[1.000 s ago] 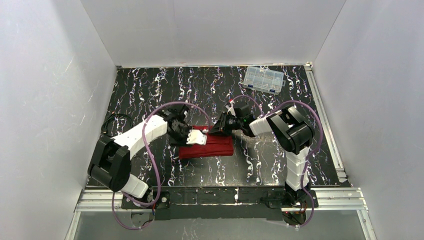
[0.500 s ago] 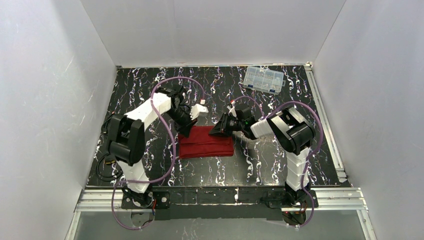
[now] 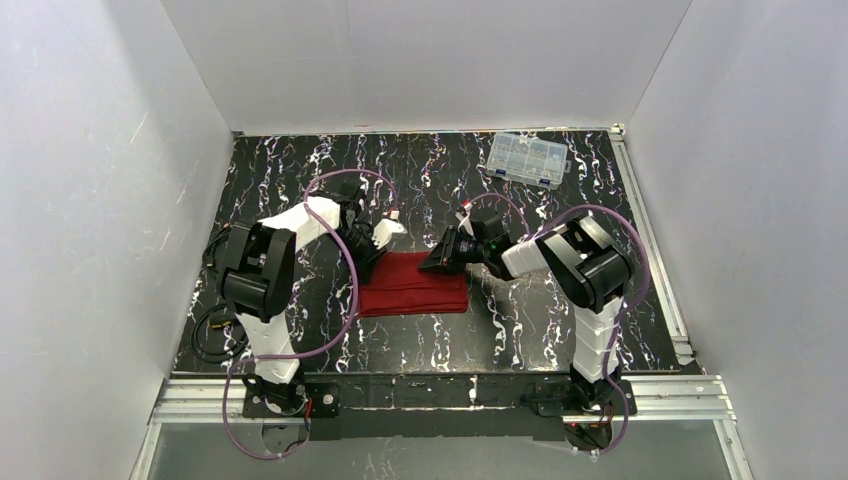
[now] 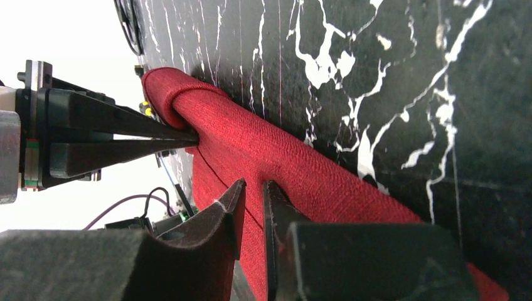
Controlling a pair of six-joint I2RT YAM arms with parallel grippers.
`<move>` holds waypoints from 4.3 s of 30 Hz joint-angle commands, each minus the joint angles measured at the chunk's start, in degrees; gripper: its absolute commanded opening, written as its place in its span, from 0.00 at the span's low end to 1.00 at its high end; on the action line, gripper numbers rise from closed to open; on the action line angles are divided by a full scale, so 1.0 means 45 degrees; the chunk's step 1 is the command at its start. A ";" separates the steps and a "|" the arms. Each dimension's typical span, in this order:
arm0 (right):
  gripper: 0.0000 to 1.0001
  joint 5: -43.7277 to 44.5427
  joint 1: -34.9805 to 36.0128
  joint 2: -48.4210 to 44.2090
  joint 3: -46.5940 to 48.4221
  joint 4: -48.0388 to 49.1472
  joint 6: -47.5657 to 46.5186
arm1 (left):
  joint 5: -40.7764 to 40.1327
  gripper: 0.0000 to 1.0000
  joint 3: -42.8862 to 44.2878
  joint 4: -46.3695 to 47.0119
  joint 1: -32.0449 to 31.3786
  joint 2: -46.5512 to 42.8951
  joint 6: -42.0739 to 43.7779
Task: Fold the napkin into a case and place the utensils inside
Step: Smooth out the 2/3-rectangle-folded napkin at the center of the board.
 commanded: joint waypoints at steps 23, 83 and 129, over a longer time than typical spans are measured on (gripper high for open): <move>0.25 0.0059 0.1097 0.2307 0.3925 -0.0078 0.2050 | 0.0166 0.00 -0.1311 0.1183 0.0288 -0.0229 0.0810; 0.25 -0.1084 -0.1156 0.1005 0.0142 -0.0934 0.0015 | 0.2346 0.00 0.4204 -0.2252 0.1968 0.4470 -0.2105; 0.99 0.9023 0.4155 -0.9884 -0.0279 -0.6592 -0.9795 | 0.1175 0.98 0.1418 -0.1251 0.2240 -0.8141 -0.0679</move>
